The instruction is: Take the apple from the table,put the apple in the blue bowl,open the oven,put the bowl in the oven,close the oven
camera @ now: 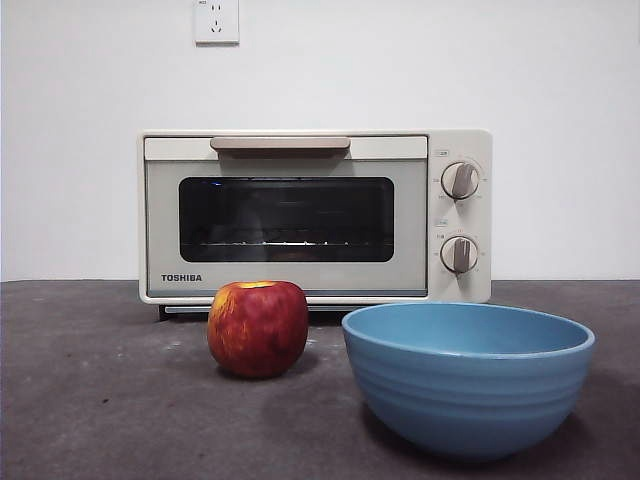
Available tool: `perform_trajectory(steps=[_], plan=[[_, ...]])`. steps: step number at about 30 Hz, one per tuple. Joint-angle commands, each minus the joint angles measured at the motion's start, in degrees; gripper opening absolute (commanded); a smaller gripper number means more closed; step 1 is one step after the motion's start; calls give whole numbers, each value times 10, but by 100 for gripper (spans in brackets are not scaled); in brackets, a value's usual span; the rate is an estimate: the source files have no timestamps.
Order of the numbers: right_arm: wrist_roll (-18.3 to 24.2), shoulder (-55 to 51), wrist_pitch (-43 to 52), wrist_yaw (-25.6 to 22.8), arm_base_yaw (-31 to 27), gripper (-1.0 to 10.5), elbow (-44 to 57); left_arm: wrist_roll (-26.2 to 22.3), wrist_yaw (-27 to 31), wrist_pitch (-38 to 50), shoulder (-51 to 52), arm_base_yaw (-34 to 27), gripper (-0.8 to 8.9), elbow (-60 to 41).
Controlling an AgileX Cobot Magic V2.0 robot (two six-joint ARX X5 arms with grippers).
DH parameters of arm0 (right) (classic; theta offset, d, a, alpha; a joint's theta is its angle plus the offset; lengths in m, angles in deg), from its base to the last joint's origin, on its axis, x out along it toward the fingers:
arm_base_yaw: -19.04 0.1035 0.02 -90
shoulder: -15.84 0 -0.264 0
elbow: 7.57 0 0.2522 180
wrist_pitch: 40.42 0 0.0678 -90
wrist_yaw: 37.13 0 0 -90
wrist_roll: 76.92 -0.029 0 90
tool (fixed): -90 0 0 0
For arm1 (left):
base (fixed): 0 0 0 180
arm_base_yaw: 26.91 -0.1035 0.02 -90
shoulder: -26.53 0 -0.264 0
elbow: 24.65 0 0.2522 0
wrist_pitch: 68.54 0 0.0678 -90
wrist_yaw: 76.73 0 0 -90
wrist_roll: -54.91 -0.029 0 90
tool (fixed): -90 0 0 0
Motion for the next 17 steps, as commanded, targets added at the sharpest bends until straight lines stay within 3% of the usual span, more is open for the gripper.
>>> perform_trajectory(steps=[1, 5, 10, 17], plan=[[-40, -2, -3, -14, 0, 5, 2, 16, 1, 5, 1, -1, 7, -14], [-53, -2, -10, 10, 0, 5, 2, 36, -1, 1, 1, -1, 7, -14], [-107, -2, -38, 12, 0, 4, -22, 63, -35, -34, 0, -1, 7, 14], [-107, 8, -83, 24, 0, 4, -98, 62, -56, -95, -16, 0, 7, 99]])
